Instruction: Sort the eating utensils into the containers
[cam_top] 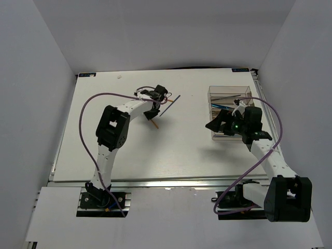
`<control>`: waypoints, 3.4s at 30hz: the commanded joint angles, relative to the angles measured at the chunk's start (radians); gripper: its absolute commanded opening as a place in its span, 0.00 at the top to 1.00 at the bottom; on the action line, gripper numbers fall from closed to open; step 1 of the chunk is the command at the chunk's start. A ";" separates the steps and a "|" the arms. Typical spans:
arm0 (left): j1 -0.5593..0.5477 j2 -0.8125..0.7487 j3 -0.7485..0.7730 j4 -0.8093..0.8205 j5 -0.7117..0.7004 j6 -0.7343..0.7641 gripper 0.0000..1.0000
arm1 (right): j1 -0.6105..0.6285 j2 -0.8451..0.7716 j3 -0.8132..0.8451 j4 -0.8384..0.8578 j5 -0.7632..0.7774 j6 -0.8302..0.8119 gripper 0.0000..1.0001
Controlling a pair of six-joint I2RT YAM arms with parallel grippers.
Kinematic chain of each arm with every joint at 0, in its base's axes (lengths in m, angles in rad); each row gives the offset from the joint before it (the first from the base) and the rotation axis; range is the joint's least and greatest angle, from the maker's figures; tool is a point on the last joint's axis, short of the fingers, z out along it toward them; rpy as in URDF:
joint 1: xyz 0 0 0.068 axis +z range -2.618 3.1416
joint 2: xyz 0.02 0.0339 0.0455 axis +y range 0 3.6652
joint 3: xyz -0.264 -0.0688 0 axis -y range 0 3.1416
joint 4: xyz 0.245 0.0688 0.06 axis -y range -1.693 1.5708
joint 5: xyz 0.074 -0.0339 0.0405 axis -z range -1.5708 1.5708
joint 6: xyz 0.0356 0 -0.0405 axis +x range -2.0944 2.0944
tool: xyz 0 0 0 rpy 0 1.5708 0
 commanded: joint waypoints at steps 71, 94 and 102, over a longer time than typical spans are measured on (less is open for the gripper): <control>-0.174 -1.460 -0.734 -0.106 -0.375 0.225 0.02 | 0.148 0.712 0.692 -0.121 0.911 1.057 1.00; -0.175 -1.486 -0.935 -0.016 -0.275 0.279 0.02 | 0.112 0.970 0.790 0.150 0.932 1.163 1.00; -0.174 -1.469 -0.945 0.005 -0.272 0.291 0.02 | 0.082 0.947 0.767 0.175 0.954 1.156 1.00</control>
